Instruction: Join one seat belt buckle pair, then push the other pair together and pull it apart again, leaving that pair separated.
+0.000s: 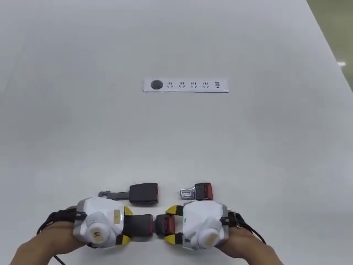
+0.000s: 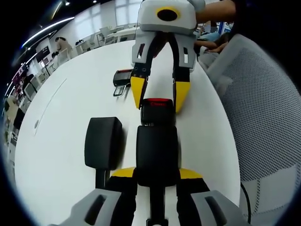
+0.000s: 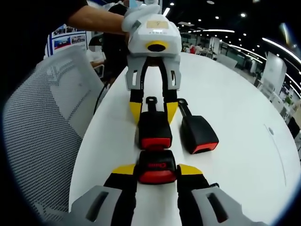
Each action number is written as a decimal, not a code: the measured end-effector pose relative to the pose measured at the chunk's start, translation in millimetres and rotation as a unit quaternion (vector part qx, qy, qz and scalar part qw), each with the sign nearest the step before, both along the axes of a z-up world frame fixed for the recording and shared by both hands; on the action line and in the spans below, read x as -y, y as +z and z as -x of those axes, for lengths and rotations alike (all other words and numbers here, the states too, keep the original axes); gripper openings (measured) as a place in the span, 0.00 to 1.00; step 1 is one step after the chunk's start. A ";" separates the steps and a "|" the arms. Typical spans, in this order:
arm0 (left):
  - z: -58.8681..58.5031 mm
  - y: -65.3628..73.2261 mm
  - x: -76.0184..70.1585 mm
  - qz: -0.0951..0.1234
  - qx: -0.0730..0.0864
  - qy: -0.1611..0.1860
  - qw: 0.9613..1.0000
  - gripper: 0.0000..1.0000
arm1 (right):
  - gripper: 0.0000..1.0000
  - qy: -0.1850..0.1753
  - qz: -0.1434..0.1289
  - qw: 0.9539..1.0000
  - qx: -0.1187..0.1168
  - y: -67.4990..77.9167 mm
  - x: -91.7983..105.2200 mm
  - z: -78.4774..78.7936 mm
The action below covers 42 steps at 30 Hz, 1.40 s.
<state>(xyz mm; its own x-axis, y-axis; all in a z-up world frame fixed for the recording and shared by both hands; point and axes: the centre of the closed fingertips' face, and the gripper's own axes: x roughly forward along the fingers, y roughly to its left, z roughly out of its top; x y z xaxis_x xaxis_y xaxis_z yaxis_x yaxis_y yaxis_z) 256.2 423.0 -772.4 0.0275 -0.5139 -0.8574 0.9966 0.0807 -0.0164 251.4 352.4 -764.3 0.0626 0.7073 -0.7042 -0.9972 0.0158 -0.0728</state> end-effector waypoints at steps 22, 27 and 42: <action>-11.4 29.1 -10.3 0.010 0.022 0.028 0.999 0.46 | 0.38 -0.021 -0.003 1.000 -0.002 29.3 17.1 -14.9; -26.4 40.7 -2.2 0.025 0.031 0.038 0.998 0.48 | 0.41 -0.029 -0.001 1.000 0.007 36.4 26.3 -27.6; -64.8 39.1 11.0 0.031 0.041 0.051 0.997 0.49 | 0.42 -0.055 0.017 0.998 0.017 36.3 59.7 -59.8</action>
<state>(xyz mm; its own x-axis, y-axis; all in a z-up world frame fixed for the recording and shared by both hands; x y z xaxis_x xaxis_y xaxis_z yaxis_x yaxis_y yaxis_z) 321.0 412.0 -733.3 0.1519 -0.5562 -0.8170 0.9813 0.1840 0.0572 311.1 292.8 -728.0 0.1620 0.6707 -0.7238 -0.9867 0.1214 -0.1083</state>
